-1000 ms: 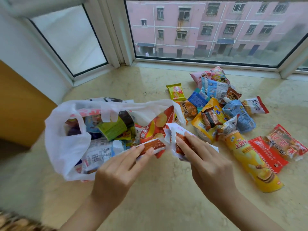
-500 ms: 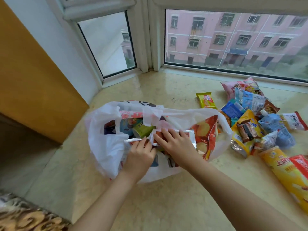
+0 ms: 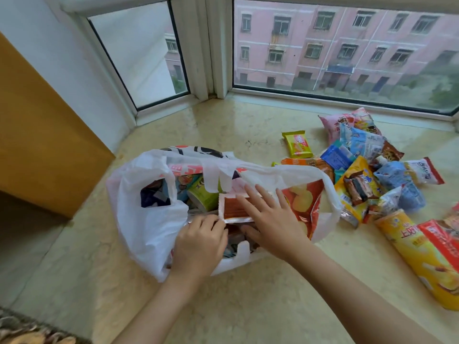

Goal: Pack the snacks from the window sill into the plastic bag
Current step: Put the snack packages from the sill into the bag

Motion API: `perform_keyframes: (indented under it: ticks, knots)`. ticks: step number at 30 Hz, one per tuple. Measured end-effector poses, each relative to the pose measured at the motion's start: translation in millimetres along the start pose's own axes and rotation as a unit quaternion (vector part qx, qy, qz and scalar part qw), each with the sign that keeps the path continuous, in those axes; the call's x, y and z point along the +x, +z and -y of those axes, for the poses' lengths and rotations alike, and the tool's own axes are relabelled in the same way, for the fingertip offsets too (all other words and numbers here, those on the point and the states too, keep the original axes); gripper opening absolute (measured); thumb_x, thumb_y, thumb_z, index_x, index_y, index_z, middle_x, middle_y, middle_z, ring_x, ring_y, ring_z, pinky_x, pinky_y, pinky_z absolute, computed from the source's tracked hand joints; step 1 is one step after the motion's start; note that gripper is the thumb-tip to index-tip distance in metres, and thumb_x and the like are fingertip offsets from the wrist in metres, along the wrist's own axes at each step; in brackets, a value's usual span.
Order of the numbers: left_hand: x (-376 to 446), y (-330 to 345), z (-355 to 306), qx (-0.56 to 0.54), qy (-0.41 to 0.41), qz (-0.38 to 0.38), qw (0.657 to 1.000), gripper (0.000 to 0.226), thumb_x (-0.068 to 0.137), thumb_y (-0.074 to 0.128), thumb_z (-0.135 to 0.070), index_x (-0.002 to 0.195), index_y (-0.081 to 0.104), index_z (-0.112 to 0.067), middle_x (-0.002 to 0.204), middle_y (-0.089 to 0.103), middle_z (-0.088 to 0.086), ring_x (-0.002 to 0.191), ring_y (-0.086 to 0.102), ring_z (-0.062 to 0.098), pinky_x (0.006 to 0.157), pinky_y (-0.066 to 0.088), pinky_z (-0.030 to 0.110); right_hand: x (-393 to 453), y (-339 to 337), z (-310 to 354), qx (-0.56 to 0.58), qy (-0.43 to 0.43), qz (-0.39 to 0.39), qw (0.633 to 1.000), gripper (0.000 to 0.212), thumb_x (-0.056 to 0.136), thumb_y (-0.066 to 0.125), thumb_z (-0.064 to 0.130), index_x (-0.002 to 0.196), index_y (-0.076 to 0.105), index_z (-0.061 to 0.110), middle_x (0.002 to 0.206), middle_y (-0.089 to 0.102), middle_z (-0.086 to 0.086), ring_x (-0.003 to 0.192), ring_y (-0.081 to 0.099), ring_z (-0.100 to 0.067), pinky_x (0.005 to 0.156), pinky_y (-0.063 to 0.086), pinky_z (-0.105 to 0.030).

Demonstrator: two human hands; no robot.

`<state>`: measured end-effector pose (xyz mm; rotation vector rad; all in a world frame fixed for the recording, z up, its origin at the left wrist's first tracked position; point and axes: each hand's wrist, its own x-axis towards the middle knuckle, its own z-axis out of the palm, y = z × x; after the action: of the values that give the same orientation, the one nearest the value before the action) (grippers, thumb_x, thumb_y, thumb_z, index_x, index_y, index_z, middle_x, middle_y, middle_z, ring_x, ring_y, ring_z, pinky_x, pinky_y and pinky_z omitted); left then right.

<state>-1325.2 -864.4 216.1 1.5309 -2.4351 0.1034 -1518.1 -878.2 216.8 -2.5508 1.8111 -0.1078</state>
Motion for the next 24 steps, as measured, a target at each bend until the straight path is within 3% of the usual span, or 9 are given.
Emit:
perform_keyframes:
  ticks: [2, 5, 10, 19, 24]
  knots:
    - [8, -11, -11, 0.002, 0.005, -0.030, 1.000, 0.021, 0.089, 0.052, -0.029, 0.089, 0.071, -0.019, 0.092, 0.069, -0.003, 0.078, 0.064, 0.018, 0.059, 0.052, 0.032, -11, -8, -9, 0.011, 0.009, -0.016, 1.000, 0.062, 0.087, 0.045, 0.048, 0.142, 0.042, 0.022, 0.149, 0.041, -0.007, 0.137, 0.039, -0.029, 0.107, 0.034, -0.057]
    - [26, -24, -33, -0.001, 0.013, -0.058, 0.998, 0.023, 0.087, 0.055, -0.031, 0.097, 0.071, -0.018, 0.097, 0.070, -0.003, 0.084, 0.067, 0.017, 0.065, 0.052, 0.033, -27, -20, -22, 0.029, 0.024, -0.052, 0.998, 0.065, 0.085, 0.058, 0.044, 0.143, 0.040, 0.022, 0.149, 0.040, -0.008, 0.137, 0.038, -0.029, 0.110, 0.030, -0.054]
    - [50, -31, -86, -0.054, 0.058, -0.099, 0.992, 0.030, 0.086, 0.060, -0.029, 0.111, 0.069, -0.016, 0.104, 0.071, -0.002, 0.092, 0.067, 0.017, 0.065, 0.056, 0.032, -58, -44, -52, 0.067, 0.060, -0.102, 0.991, 0.056, 0.083, 0.051, 0.042, 0.134, 0.053, 0.019, 0.144, 0.047, -0.007, 0.133, 0.044, -0.026, 0.106, 0.037, -0.052]
    - [80, -19, -183, -0.105, 0.105, -0.085, 0.985, 0.037, 0.084, 0.064, -0.028, 0.119, 0.067, -0.015, 0.116, 0.068, 0.000, 0.100, 0.067, 0.018, 0.075, 0.056, 0.032, -133, -65, -136, 0.030, 0.119, -0.123, 0.985, 0.058, 0.087, 0.049, 0.044, 0.139, 0.047, 0.020, 0.148, 0.043, -0.005, 0.136, 0.040, -0.024, 0.108, 0.035, -0.049]
    - [91, -10, -232, -0.118, 0.142, -0.064, 0.981, 0.039, 0.081, 0.065, -0.028, 0.118, 0.067, -0.016, 0.115, 0.068, -0.003, 0.103, 0.065, 0.015, 0.069, 0.058, 0.031, -169, -64, -178, 0.022, 0.160, -0.111, 0.981, 0.059, 0.085, 0.047, 0.045, 0.138, 0.048, 0.019, 0.147, 0.043, -0.006, 0.136, 0.040, -0.025, 0.107, 0.037, -0.052]
